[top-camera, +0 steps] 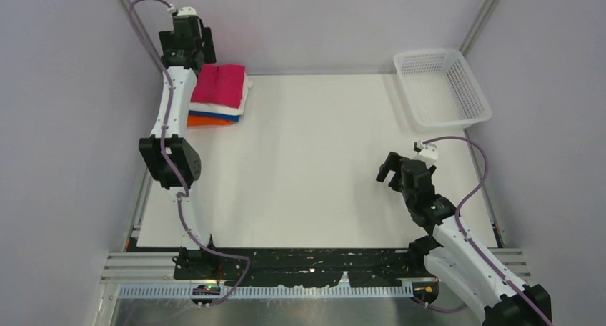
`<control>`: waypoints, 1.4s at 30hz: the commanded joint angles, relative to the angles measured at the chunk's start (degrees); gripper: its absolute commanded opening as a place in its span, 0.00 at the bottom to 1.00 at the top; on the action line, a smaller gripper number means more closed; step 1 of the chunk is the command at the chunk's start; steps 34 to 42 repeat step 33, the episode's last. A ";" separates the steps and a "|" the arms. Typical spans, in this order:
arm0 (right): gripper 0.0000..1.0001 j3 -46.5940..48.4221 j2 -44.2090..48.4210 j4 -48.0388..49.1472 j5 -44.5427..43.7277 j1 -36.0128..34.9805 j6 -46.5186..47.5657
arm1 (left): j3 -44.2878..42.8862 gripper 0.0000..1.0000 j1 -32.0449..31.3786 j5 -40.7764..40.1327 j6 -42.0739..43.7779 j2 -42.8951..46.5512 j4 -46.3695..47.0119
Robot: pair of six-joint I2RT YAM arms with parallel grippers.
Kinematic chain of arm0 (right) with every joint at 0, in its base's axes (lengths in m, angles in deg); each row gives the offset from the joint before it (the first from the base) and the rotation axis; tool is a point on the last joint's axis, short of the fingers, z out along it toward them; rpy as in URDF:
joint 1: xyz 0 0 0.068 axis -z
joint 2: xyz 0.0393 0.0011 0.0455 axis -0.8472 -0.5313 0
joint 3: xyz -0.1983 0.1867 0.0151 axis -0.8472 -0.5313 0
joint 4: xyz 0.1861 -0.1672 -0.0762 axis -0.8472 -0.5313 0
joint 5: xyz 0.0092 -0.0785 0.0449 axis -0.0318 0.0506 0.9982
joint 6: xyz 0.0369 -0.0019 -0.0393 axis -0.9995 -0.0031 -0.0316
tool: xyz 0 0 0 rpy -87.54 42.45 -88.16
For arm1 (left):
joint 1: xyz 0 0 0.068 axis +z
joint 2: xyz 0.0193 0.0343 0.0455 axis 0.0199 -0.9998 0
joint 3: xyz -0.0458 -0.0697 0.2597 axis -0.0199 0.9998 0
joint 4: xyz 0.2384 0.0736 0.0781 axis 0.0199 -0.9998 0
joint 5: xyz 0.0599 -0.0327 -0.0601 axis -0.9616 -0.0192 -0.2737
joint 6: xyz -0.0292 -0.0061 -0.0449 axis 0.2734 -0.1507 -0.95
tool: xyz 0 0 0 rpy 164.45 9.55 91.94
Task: Fold and stack the t-shirts
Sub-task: Put the neatly folded tshirt into the corner of the board with the left arm, then reset both arms
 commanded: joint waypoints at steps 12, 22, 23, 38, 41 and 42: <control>0.95 1.97 6.47 0.51 4.54 0.21 -0.54 | 69.62 1.00 -12.38 21.20 -25.86 60.19 10.70; 0.95 -2.57 13.73 -1.57 4.38 0.21 -3.15 | 101.72 0.99 -21.06 13.78 -32.95 92.61 9.56; 0.95 -2.69 14.51 -1.76 3.91 0.21 -3.34 | 101.80 1.00 -20.97 12.29 -33.31 93.94 8.81; 0.95 -2.78 17.28 -1.87 3.00 0.21 -4.18 | 100.07 0.99 -21.00 9.57 -32.52 93.25 5.81; 0.95 -2.78 17.28 -1.87 3.00 0.21 -4.18 | 100.07 0.99 -21.00 9.57 -32.52 93.25 5.81; 0.95 -2.78 17.28 -1.87 3.00 0.21 -4.18 | 100.07 0.99 -21.00 9.57 -32.52 93.25 5.81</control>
